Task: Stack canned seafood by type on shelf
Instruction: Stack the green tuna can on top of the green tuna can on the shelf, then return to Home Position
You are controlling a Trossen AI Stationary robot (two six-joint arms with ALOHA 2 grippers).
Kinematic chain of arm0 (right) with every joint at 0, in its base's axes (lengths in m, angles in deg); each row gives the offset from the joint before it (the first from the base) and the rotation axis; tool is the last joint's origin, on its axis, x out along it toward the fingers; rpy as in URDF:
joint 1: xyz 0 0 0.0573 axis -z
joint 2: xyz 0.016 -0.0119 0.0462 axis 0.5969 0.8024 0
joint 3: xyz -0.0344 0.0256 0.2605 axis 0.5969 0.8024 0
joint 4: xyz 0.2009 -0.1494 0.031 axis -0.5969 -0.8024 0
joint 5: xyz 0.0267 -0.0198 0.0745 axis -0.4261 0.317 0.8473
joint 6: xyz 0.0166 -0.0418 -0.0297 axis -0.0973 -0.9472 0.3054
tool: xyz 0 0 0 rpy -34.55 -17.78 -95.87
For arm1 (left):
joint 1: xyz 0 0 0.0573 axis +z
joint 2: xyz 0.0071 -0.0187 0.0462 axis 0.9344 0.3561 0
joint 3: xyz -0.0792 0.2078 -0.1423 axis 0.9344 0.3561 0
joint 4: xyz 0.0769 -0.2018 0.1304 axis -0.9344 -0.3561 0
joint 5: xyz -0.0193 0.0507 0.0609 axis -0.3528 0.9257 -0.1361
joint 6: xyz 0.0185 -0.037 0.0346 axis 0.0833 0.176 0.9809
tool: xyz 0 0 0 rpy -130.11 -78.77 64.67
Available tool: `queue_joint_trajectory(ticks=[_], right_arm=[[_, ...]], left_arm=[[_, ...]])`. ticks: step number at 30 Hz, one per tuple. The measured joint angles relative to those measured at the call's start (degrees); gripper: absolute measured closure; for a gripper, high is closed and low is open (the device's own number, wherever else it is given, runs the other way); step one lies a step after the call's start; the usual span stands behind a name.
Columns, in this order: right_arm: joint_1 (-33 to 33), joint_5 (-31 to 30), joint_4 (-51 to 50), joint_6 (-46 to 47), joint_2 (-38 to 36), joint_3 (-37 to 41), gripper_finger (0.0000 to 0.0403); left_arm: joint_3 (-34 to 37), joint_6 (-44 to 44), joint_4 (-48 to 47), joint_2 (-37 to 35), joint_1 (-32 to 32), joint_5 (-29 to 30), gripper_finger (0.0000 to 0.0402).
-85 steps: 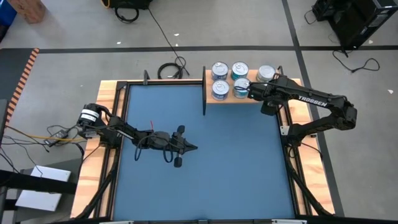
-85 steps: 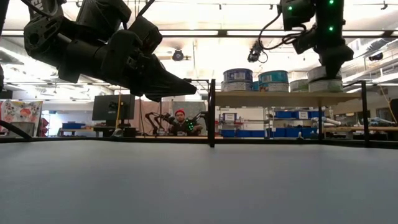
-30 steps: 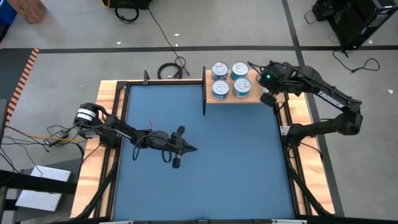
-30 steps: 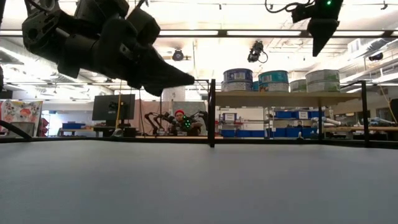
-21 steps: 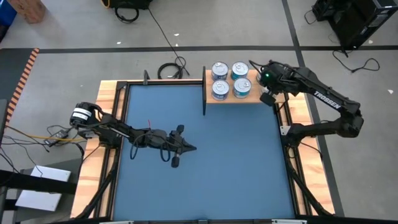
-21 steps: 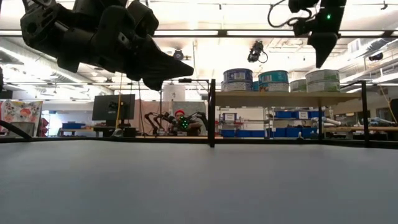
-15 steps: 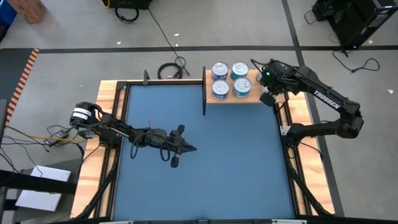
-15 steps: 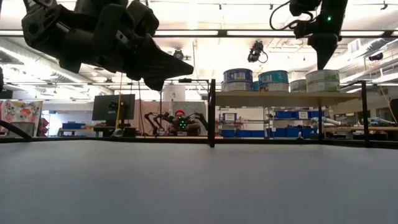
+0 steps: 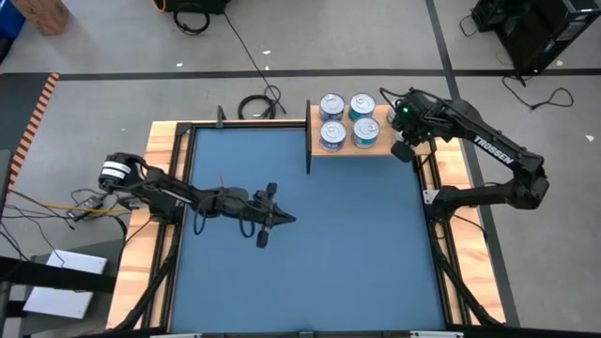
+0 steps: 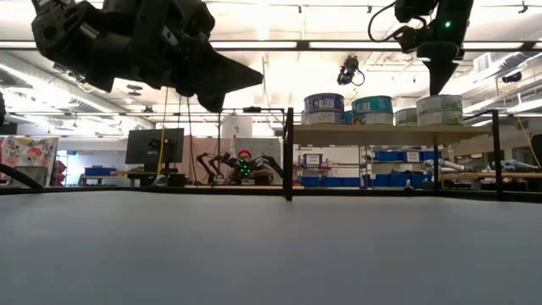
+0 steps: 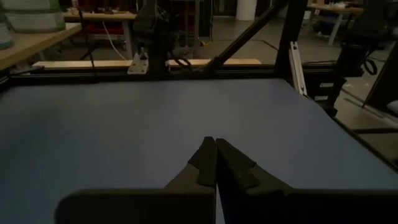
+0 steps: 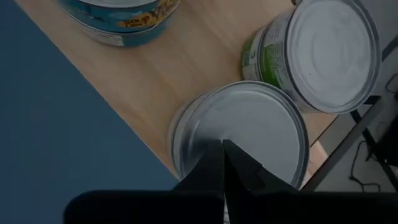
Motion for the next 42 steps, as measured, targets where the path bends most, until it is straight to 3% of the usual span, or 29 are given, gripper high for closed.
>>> queue_joint_trajectory(ticks=[6,11,18,31,35,42], right_arm=[[-2.5,0.3,3.9,-1.1,-5.5,-0.2,0.0402],[-8.3,5.5,18.4,-2.0,-13.5,3.0,0.0402],[-17.2,8.4,38.4,-3.3,-20.8,14.9,0.0402],[-29.7,8.5,70.5,-5.8,-21.9,33.9,0.0398],[-32.1,8.7,81.1,-7.4,-21.8,40.4,0.0398],[-32.6,16.6,90.8,-4.0,-21.9,49.9,0.0398]], left_arm=[[0.0,2.0,-6.7,-5.9,0.9,-0.4,0.0397],[0.0,3.7,-12.3,-11.4,1.4,-0.2,0.0397],[0.0,4.9,-15.4,-16.0,1.8,0.3,0.0397],[0.0,6.3,-13.7,-18.1,3.6,1.0,0.0397],[0.0,6.3,-13.3,-18.0,5.4,-3.9,0.0397],[0.0,6.3,-12.3,-18.0,9.4,-4.9,0.0397]])
